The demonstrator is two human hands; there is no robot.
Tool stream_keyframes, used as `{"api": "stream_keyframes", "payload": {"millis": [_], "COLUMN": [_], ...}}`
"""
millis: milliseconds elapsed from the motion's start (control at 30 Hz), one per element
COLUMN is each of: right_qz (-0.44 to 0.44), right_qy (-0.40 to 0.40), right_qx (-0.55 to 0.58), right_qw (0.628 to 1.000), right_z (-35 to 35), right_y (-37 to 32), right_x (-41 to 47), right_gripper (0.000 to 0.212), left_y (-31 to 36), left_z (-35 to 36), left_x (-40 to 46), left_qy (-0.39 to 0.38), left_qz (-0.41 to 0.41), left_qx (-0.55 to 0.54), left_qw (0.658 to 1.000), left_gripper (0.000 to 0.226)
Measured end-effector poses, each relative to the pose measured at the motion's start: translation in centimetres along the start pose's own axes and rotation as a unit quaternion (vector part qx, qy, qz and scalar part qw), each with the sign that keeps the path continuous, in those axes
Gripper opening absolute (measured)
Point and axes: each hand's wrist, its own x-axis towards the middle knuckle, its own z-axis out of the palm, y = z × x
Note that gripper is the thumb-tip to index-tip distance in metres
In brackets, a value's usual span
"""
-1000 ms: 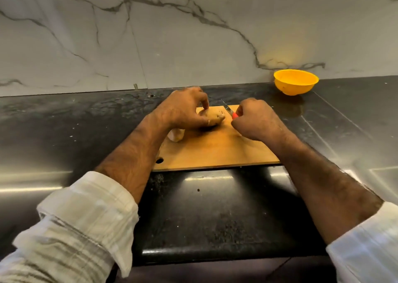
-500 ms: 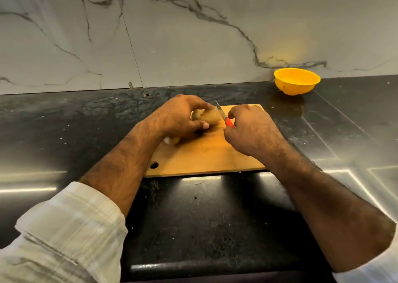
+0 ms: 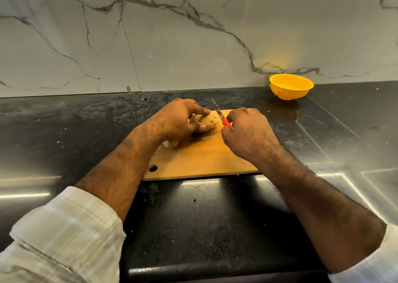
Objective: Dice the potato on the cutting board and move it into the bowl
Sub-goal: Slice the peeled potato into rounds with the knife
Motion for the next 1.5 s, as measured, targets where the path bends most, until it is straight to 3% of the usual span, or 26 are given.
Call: {"api": "stream_keyframes", "payload": {"millis": [300, 800, 1300, 1500], "right_qz": [0.01, 0.004, 0.032, 0.028], "right_qy": [-0.038, -0.016, -0.051, -0.003], "right_qx": [-0.017, 0.005, 0.012, 0.004], "right_qw": [0.999, 1.0, 0.998, 1.0], "right_z": [-0.1, 0.2, 1.4, 1.0], "right_y": [-0.8, -1.1, -1.1, -0.6], "right_x": [0.1, 0.9, 0.5, 0.4], "right_gripper": [0.033, 0.026, 0.035, 0.027], "left_y": [0.7, 1.0, 1.0, 0.8], "left_z": [0.3, 0.5, 0.5, 0.3], "left_x": [0.4, 0.4, 0.2, 0.0], "left_qy": [-0.006, 0.011, 0.023, 0.032], "left_qz": [0.003, -0.01, -0.021, -0.022], "left_qx": [0.049, 0.025, 0.015, 0.004], "left_qw": [0.999, 1.0, 0.999, 0.999], "left_gripper": [0.049, 0.048, 0.047, 0.045]}}
